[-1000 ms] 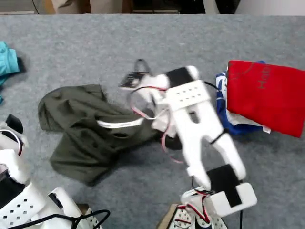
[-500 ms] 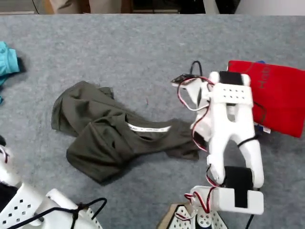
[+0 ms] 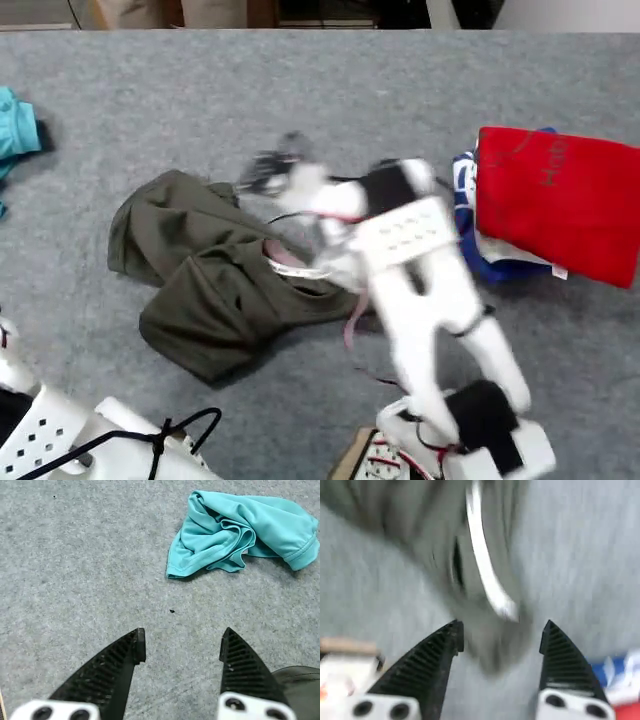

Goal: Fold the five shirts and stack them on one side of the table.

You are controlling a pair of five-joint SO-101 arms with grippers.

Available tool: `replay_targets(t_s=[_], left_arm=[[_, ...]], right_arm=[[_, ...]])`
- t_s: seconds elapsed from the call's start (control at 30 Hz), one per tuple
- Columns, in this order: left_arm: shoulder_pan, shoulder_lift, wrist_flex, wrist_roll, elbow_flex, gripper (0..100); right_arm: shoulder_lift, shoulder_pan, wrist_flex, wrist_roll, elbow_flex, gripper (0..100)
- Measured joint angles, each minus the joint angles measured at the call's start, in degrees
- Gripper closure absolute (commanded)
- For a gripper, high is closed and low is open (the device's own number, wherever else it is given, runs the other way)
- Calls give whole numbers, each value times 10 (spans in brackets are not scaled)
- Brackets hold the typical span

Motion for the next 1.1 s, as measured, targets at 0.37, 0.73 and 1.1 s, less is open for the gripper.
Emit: replay_targets(t_s=[0.37, 0.73, 1.1], left_arm=[[-4, 0, 0, 0, 5, 753], [-4, 0, 0, 0, 7, 753], [-4, 0, 0, 0, 7, 753]], right_arm=[[411, -119, -92, -70, -255, 772], [745, -14, 95, -150, -727, 996], [751, 178, 98, -146, -760, 994]])
